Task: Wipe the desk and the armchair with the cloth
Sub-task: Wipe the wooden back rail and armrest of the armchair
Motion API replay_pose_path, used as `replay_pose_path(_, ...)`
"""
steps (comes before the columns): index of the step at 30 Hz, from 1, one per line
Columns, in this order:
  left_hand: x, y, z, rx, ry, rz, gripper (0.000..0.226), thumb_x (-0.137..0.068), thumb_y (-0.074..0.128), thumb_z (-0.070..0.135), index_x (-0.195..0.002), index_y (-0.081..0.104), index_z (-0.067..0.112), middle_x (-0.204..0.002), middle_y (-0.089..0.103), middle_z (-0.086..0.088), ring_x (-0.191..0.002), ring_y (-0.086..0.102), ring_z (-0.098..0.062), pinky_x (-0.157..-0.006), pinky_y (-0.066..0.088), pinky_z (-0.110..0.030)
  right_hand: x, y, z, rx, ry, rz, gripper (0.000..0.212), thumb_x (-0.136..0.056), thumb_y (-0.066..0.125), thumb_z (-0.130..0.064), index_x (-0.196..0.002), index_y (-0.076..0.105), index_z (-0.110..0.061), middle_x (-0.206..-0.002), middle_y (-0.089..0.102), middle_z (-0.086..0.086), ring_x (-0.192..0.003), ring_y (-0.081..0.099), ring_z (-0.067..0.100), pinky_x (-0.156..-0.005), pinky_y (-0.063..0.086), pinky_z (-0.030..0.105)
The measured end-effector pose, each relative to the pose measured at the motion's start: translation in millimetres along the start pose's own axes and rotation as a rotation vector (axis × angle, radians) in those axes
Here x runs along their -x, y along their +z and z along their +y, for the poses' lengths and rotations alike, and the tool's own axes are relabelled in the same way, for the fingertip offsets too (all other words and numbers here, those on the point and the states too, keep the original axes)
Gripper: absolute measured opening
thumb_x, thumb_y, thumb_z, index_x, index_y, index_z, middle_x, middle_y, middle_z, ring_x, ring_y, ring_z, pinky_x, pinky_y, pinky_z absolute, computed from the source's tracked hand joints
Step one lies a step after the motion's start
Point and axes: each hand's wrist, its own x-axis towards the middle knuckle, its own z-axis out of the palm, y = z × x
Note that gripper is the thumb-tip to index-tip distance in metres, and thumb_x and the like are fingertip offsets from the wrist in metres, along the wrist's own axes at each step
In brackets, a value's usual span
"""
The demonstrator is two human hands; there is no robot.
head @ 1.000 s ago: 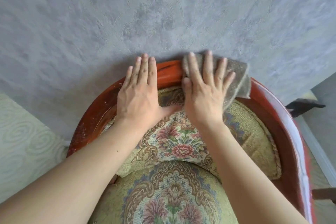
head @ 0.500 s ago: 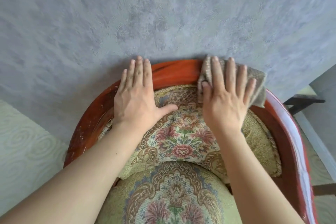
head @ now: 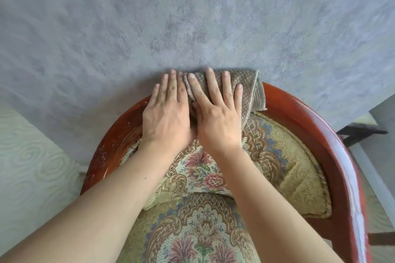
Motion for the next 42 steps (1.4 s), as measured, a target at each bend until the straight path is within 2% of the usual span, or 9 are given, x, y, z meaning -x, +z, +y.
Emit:
replay_pose_path(5,25.2,-17.3,-27.4,0.03,-0.107,-0.026,0.124,-0.076,0.043,0.084,-0.16,-0.006,0.006,-0.169,-0.006,-0.012,-0.156,-0.006,-0.024,-0.127,-0.001,-0.04,-8.6,-23.3,4.4,-0.014,-0.014,0.01,0.045,-0.104,0.037,-0.03,-0.148,0.044,-0.035,-0.157,0.041,-0.002,-0.145,0.033,0.032,-0.114,0.02,0.049)
replay_pose_path(12,134.5,-30.7,-90.4,0.104,-0.432,-0.004,0.109,-0.081,0.041,0.085,-0.162,0.006,0.021,-0.169,0.006,0.003,-0.155,0.011,-0.022,-0.122,0.017,-0.038,-10.0,-25.0,-13.6,-0.135,0.026,-0.086,0.045,-0.108,0.029,-0.031,-0.151,0.039,-0.025,-0.164,0.026,0.005,-0.153,0.007,0.034,-0.121,-0.003,0.056)
replay_pose_path(17,212.6,-32.5,-108.6,0.104,-0.685,-0.096,0.115,-0.071,0.047,0.091,-0.16,0.015,0.026,-0.168,0.019,0.003,-0.152,0.025,-0.022,-0.118,0.03,-0.042,-15.4,-29.0,-16.2,-0.175,0.029,-0.122,0.044,-0.108,0.028,-0.027,-0.149,0.042,-0.024,-0.163,0.027,0.008,-0.152,0.005,0.038,-0.122,-0.005,0.057)
replay_pose_path(20,242.2,-27.7,-108.5,0.064,-0.798,-0.189,0.11,-0.067,0.048,0.09,-0.153,0.029,0.025,-0.142,0.053,-0.004,-0.125,0.055,-0.03,-0.095,0.048,-0.042,-15.7,-34.1,-20.0,-0.291,0.102,-0.058,0.042,-0.107,0.028,-0.028,-0.143,0.048,-0.019,-0.16,0.033,0.012,-0.149,0.013,0.044,-0.122,0.002,0.059)
replay_pose_path(24,259.2,-18.0,-113.2,0.197,-0.963,-0.403,0.082,-0.074,0.052,0.085,-0.137,0.049,0.034,-0.108,0.071,0.004,-0.099,0.067,-0.024,-0.078,0.053,-0.033,-15.6,-34.0,-29.7,-0.368,0.128,0.01,0.043,-0.105,0.029,-0.027,-0.137,0.052,-0.011,-0.151,0.043,0.019,-0.143,0.026,0.049,-0.119,0.013,0.062)
replay_pose_path(26,263.3,-13.3,-111.1,0.183,-0.929,-0.392,0.055,-0.08,0.056,0.076,-0.112,0.061,0.032,-0.079,0.066,0.01,-0.071,0.061,-0.017,-0.064,0.052,-0.029,-16.7,-30.6,-32.3,-0.364,0.101,-0.005,0.042,-0.105,0.03,-0.026,-0.138,0.052,-0.012,-0.154,0.041,0.017,-0.146,0.021,0.047,-0.121,0.012,0.059)
replay_pose_path(28,264.1,-10.0,-109.8,0.135,-0.916,-0.348,0.045,-0.085,0.057,0.07,-0.106,0.063,0.03,-0.067,0.06,0.011,-0.057,0.052,-0.012,-0.053,0.041,-0.025,-16.8,-27.0,-34.7,-0.343,0.034,-0.036,0.042,-0.106,0.03,-0.026,-0.14,0.051,-0.012,-0.155,0.04,0.017,-0.148,0.02,0.044,-0.122,0.01,0.055)
replay_pose_path(35,263.0,-4.3,-108.8,0.096,-0.93,-0.329,0.045,-0.086,0.059,0.069,-0.109,0.063,0.031,-0.072,0.062,0.01,-0.058,0.053,-0.013,-0.048,0.035,-0.024,-18.9,-6.5,-61.8,-0.217,-0.289,-0.189,0.04,-0.108,0.033,-0.023,-0.144,0.05,-0.014,-0.155,0.041,0.012,-0.148,0.024,0.038,-0.123,0.005,0.052)
replay_pose_path(42,262.8,0.4,-105.4,0.046,-0.939,-0.315,0.049,-0.085,0.058,0.071,-0.115,0.059,0.032,-0.092,0.065,0.006,-0.082,0.066,-0.019,-0.059,0.04,-0.027,17.3,25.0,-128.3,-0.235,-0.524,-0.342,0.04,-0.108,0.032,-0.029,-0.14,0.055,-0.019,-0.154,0.044,0.007,-0.15,0.023,0.032,-0.124,-0.001,0.044)
